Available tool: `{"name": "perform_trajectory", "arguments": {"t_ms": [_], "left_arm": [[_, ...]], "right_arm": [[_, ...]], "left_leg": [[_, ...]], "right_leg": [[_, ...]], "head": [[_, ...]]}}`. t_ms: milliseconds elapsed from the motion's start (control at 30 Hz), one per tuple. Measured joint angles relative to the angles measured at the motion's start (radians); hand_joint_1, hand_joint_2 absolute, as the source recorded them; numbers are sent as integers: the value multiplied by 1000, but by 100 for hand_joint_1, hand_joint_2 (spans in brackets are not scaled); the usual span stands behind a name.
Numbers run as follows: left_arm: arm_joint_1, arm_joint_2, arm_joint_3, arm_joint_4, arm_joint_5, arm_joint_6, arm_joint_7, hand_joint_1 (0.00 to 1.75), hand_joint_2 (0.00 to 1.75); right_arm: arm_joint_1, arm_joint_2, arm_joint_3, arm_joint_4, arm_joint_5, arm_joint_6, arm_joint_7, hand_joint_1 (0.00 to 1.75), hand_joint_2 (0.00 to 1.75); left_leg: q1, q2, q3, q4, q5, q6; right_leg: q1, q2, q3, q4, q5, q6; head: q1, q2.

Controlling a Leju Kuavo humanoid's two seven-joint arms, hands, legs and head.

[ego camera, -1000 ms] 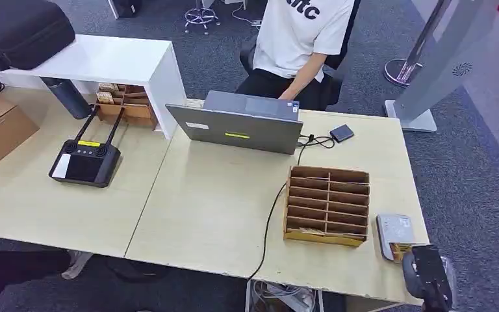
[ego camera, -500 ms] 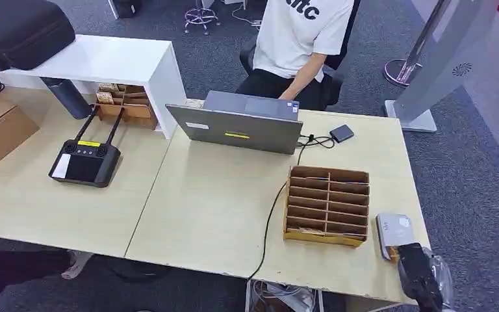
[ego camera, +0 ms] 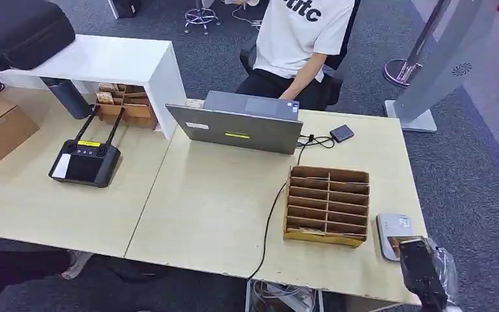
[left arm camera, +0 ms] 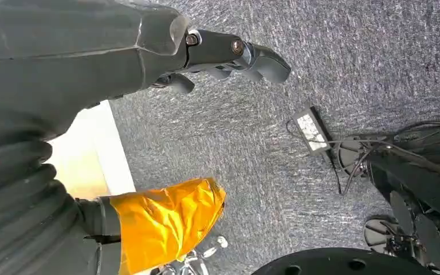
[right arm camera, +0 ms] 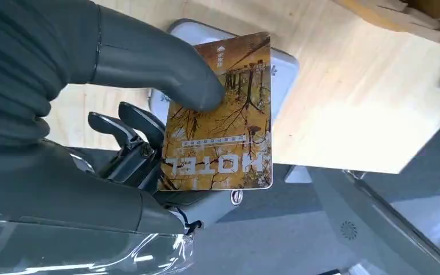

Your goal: Pass the card to the sensor for recognition and then transmit it.

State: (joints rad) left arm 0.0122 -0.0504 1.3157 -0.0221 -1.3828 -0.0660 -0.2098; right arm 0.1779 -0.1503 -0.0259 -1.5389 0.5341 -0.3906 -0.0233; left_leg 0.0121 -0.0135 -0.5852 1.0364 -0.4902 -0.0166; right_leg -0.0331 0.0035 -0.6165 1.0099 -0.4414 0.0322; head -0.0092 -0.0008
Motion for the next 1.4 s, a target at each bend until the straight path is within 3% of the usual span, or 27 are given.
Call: {"name": "perform_trajectory", "arguments": {"t_ms": [333, 467, 600, 767, 867, 1033, 1400], "left_arm": [[3, -4, -9, 0, 23, -4, -7, 0, 175], [3, -4, -22, 0, 19, -12, -17, 0, 175], [-5, 4, -47, 0, -4, -29, -26, 0, 175], [-40, 19, -80, 0, -54, -48, -17, 0, 175], [-54, 23, -95, 0, -75, -48, -12, 0, 175], [-91, 23, -109, 0, -106, -50, 24, 0, 175], [-103, 12, -116, 0, -116, -61, 96, 0, 175]], "right_arm": [[10, -15, 6, -123, 50, -38, -14, 175, 175], [-15, -36, 15, -201, 60, -43, -92, 175, 175], [-157, -69, 86, -234, 91, -14, -184, 175, 175], [-469, -74, 247, -163, 102, 124, -108, 175, 175], [-610, -74, 320, -102, 103, 168, -65, 175, 175], [-942, -52, 463, 111, 165, 275, 82, 175, 175], [-1218, 46, 622, 463, 313, 431, 218, 175, 175]], "left_leg": [[0, 0, 0, 0, 0, 0], [0, 1, -1, 0, 0, 0], [0, 5, 1, 0, 1, 0], [0, 7, 0, 0, 6, -2], [1, 2, -2, 0, 9, -2], [0, 3, -4, 0, 13, -3], [0, 1, -5, 0, 13, -3]], "right_leg": [[0, 0, 0, 0, 0, 0], [0, 1, 0, 0, 0, 0], [0, 5, 1, 1, 2, -1], [0, 7, -2, 1, 6, -1], [0, 3, -2, 2, 10, -2], [0, 4, -5, 2, 13, -3], [0, 2, -5, 1, 13, -3]], "head": [[0, 0], [0, 0], [0, 0], [-1, 0], [0, 0], [0, 0], [0, 0]]}}
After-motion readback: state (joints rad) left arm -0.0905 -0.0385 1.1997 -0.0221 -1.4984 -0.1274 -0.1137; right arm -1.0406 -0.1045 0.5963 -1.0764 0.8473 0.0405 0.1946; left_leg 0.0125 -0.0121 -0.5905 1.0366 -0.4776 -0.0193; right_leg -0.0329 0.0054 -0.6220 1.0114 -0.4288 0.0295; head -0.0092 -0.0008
